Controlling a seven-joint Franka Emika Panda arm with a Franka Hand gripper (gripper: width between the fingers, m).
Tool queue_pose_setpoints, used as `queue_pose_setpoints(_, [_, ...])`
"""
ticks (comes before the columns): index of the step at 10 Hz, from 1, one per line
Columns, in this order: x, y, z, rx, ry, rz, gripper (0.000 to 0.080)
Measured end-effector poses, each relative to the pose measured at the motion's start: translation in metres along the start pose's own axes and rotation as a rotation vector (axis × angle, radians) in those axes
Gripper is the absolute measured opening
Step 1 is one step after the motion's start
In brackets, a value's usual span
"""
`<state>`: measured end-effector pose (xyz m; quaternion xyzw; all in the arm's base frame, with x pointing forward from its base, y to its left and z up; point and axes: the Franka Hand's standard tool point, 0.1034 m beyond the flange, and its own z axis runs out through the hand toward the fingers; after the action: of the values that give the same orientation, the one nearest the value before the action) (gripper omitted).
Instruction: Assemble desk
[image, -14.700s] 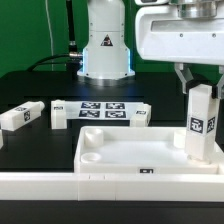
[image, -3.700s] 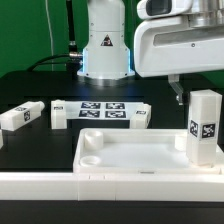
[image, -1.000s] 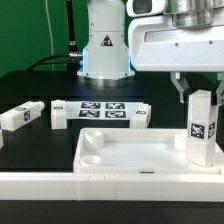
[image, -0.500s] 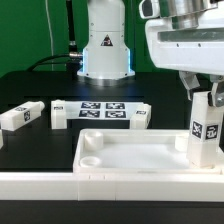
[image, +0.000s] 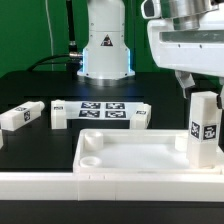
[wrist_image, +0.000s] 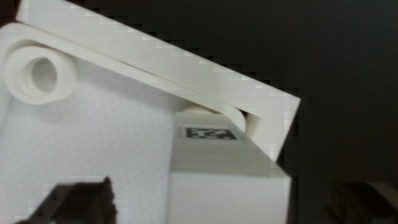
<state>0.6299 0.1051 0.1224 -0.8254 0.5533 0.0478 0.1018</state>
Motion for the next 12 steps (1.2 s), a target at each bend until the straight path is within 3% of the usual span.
queue_pose_setpoints(5, [0.0002, -0.0011, -0.0005, 0.002, 0.0, -0.345, 0.0649])
queue_pose_setpoints(12, [0.0037, 0.0013, 0.0001, -0.085, 0.064, -1.033, 0.0649])
